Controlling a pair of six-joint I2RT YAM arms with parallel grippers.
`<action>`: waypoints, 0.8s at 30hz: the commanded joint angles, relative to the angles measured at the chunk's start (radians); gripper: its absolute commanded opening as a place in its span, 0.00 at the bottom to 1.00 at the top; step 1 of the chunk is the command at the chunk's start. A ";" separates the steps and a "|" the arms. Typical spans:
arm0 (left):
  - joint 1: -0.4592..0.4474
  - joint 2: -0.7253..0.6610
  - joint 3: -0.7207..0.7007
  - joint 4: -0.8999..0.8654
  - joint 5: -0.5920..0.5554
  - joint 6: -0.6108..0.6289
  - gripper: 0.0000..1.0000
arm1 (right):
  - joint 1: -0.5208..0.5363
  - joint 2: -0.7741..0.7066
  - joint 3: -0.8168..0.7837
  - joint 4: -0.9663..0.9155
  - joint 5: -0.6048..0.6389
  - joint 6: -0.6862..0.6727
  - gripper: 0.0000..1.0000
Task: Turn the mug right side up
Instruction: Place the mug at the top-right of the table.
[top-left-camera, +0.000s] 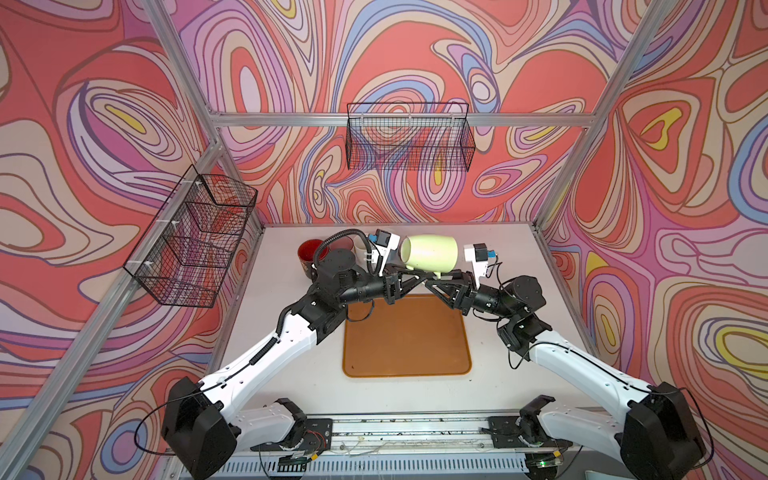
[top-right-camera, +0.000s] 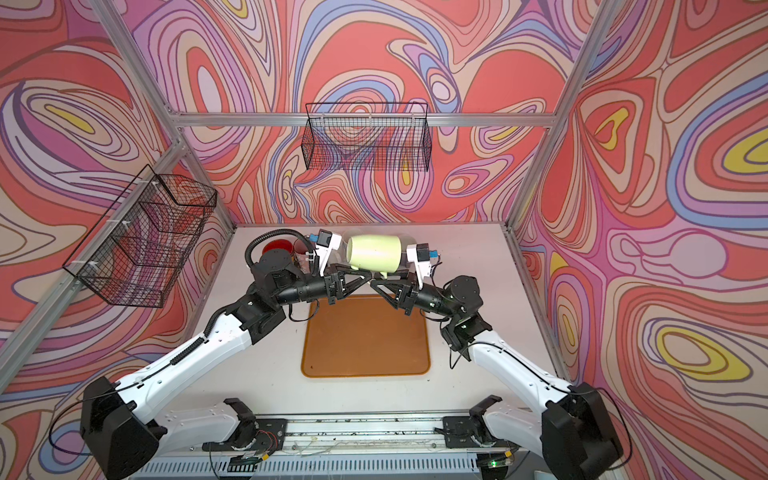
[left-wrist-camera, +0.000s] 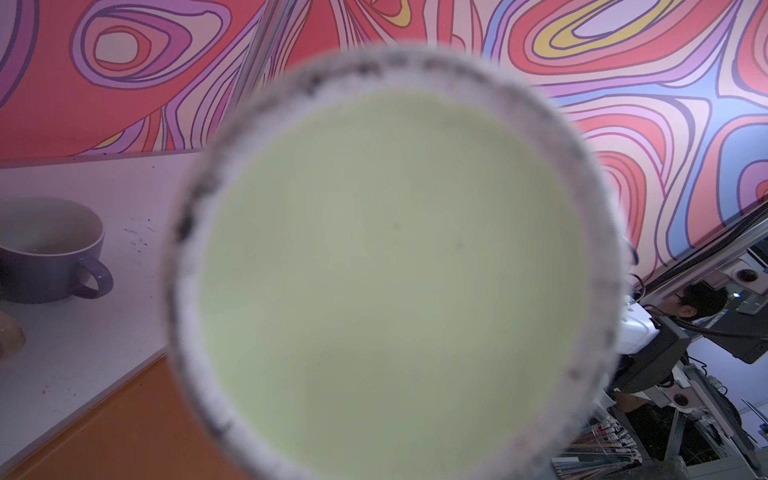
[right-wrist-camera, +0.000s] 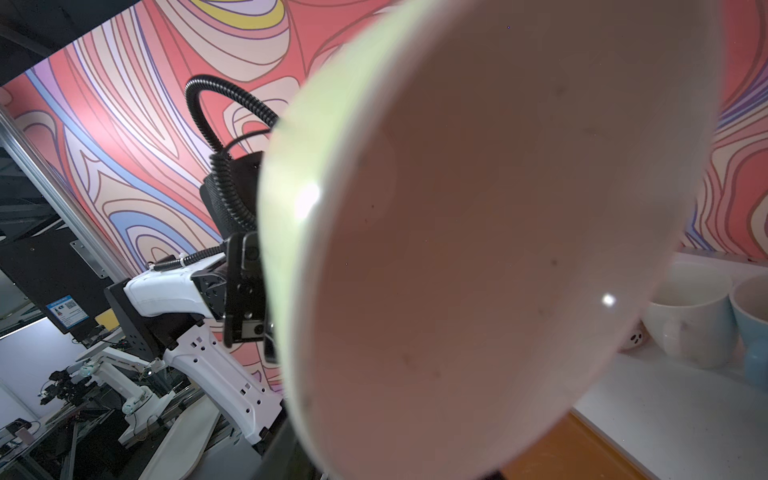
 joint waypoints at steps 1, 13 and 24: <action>0.004 -0.020 -0.009 0.123 0.024 -0.003 0.00 | -0.010 0.006 0.034 0.033 -0.007 0.013 0.39; 0.006 -0.020 -0.101 0.250 0.027 -0.070 0.00 | -0.020 0.024 0.044 0.136 -0.013 0.099 0.22; 0.005 0.018 -0.196 0.425 0.019 -0.153 0.00 | -0.026 0.119 0.032 0.400 -0.002 0.275 0.15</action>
